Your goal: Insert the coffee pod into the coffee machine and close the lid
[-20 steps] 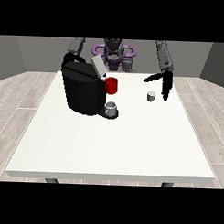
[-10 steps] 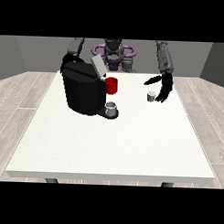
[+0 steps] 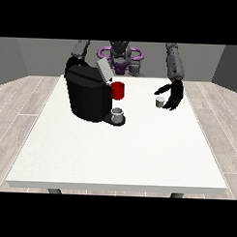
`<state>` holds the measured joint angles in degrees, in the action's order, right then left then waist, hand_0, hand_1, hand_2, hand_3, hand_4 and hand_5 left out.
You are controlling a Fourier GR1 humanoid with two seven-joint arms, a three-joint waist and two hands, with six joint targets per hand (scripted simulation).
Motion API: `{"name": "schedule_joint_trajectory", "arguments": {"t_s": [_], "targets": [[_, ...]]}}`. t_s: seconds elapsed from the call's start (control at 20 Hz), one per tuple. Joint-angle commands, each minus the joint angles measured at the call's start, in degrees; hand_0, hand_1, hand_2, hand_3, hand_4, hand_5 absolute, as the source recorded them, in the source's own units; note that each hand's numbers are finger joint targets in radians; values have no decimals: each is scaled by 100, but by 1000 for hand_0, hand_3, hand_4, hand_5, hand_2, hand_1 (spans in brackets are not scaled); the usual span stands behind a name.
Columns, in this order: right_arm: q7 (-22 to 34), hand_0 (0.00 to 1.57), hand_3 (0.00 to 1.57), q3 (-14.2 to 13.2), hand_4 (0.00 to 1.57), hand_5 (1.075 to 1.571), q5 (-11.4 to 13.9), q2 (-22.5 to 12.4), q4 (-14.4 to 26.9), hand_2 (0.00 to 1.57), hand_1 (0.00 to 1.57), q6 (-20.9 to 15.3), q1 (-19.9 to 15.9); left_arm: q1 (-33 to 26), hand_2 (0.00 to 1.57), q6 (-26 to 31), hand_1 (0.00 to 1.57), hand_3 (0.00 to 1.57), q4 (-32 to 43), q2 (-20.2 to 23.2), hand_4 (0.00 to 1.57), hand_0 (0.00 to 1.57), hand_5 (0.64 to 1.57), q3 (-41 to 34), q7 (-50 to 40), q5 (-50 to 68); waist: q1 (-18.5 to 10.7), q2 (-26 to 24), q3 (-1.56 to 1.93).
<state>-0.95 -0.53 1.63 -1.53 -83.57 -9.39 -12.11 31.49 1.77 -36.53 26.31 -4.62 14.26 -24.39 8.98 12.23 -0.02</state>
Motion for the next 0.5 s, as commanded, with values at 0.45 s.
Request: {"name": "schedule_joint_trajectory", "arguments": {"t_s": [0.45], "targets": [[-328,0,0,-268,515,1571,-332,-80,73,0,0,224,-144,483,1042,-850,920,829,491,181,361,920,1571,-92,577,-529,56,271,1]]}}
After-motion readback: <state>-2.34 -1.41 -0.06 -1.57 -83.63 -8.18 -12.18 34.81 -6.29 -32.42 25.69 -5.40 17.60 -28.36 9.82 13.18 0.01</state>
